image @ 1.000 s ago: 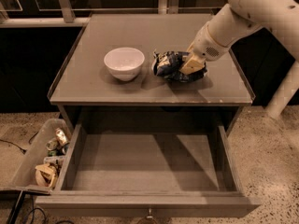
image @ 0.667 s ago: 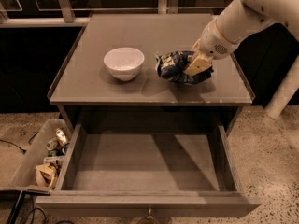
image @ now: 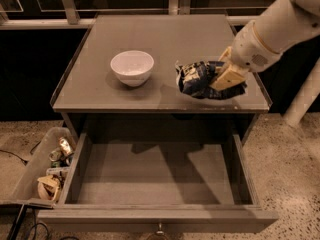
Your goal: Place blue chip bag into top drawer
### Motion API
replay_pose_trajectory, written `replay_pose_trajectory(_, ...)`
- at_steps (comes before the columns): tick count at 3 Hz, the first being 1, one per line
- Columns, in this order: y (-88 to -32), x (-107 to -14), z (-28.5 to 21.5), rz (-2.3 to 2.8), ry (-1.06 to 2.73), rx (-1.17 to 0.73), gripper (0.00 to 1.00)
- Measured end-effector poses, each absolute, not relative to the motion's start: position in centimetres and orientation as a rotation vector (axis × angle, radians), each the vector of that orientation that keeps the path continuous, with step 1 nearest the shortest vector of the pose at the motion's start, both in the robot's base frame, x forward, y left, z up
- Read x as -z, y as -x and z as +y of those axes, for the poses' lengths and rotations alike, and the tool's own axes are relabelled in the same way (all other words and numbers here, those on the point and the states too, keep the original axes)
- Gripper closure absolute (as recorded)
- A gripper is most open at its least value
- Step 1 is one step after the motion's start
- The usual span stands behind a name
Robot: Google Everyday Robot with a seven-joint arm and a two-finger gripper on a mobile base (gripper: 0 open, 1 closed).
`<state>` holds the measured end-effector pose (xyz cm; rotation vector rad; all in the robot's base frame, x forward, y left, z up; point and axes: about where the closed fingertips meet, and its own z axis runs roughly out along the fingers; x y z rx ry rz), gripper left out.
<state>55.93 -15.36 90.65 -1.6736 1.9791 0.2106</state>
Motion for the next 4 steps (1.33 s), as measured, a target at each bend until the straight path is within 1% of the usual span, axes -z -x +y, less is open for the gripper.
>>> replay_pose_trajectory(2,-47.1,-90.1,-15.6,1.989,1.54,-0.178,1.0)
replay_pose_trajectory(3,-42.7,-86.2,-15.2,2.001,1.439,-0.134,1.0)
replay_pose_trajectory(4,-42.7,-86.2,-15.2,2.002,1.439,-0.134,1.0)
